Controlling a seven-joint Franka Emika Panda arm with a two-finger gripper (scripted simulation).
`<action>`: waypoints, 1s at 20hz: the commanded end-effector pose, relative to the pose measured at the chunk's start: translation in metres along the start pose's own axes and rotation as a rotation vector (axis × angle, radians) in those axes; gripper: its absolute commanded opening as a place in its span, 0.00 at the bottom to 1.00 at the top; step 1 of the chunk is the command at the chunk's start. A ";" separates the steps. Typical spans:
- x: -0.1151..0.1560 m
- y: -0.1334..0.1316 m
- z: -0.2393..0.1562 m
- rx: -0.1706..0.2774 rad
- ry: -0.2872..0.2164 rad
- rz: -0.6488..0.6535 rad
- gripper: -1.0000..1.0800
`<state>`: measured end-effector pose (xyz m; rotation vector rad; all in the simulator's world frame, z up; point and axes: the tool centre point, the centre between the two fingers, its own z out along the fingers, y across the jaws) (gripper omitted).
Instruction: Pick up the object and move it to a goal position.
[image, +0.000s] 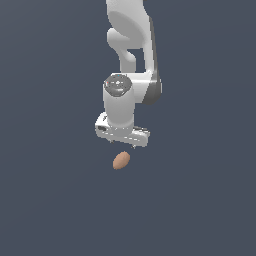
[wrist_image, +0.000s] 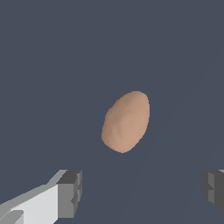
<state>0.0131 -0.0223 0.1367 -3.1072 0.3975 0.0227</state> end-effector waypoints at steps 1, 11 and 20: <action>0.005 0.000 0.007 0.000 0.002 0.070 0.96; 0.024 0.002 0.032 -0.001 0.010 0.332 0.96; 0.033 0.002 0.045 -0.003 0.016 0.455 0.96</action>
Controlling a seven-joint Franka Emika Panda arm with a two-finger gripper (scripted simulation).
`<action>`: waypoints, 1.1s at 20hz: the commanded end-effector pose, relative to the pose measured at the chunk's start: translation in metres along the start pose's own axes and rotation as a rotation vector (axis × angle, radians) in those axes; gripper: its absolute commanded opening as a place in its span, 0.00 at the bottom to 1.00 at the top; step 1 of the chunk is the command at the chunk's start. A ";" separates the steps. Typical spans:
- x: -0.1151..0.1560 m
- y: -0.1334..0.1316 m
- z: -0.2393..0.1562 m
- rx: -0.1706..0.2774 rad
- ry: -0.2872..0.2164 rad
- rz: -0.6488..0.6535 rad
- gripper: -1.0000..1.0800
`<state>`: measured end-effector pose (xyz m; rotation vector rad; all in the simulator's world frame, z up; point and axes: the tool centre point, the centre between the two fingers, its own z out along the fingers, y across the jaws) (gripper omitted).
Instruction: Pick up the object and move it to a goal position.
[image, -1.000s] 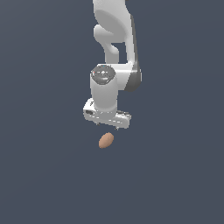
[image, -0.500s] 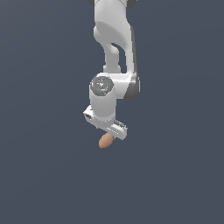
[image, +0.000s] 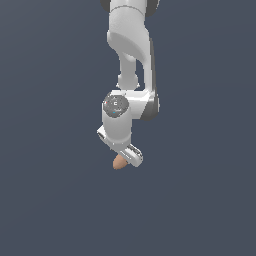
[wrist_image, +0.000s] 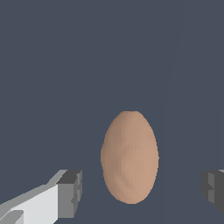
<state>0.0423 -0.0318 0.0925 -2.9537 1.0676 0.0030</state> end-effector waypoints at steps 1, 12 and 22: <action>0.001 -0.001 0.002 0.000 0.001 0.022 0.96; 0.002 0.000 0.018 0.000 0.002 0.031 0.96; 0.002 0.000 0.053 0.000 0.002 0.034 0.96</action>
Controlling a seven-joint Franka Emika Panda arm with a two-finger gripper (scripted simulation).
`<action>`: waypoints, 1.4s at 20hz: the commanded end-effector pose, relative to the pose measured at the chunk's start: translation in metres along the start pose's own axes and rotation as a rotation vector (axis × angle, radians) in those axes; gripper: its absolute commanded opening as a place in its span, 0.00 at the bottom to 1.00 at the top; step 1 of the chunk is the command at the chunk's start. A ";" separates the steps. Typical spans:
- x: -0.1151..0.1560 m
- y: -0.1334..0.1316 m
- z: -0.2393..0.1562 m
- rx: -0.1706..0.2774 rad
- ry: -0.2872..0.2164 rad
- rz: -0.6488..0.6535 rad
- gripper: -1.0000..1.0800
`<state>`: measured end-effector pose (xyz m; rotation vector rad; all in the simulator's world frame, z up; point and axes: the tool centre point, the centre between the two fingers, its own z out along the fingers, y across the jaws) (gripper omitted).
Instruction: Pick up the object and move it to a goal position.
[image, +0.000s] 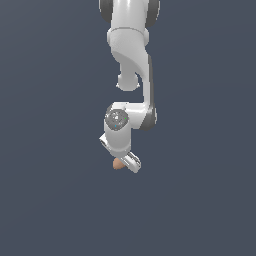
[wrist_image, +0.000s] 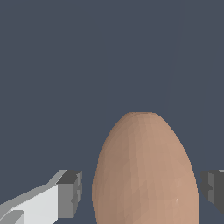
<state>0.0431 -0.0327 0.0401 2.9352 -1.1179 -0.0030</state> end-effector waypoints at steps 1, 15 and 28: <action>0.001 -0.001 0.001 0.001 0.002 0.000 0.96; -0.001 -0.004 -0.002 0.001 0.001 0.000 0.00; -0.049 -0.076 -0.077 0.001 0.002 0.000 0.00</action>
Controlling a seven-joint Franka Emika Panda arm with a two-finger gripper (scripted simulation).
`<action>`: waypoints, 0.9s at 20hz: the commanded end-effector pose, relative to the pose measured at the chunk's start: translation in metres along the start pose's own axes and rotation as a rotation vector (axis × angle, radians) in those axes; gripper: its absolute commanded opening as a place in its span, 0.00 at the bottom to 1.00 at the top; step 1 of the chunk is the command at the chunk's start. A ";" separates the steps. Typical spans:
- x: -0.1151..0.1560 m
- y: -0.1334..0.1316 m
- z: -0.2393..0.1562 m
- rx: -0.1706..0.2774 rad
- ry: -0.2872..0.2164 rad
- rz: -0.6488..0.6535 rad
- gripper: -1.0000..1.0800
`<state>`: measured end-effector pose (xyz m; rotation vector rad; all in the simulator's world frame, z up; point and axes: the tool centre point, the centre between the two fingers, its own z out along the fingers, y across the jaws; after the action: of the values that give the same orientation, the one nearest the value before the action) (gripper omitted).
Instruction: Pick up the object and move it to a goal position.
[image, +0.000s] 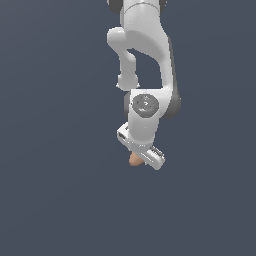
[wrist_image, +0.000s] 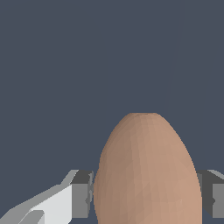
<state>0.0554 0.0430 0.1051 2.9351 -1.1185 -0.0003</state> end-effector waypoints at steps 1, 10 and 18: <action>-0.013 -0.019 -0.020 0.000 0.001 0.000 0.00; -0.056 -0.089 -0.091 0.000 0.001 0.000 0.00; -0.085 -0.139 -0.141 0.000 0.001 0.000 0.00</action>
<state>0.0823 0.1954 0.2380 2.9366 -1.1168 0.0020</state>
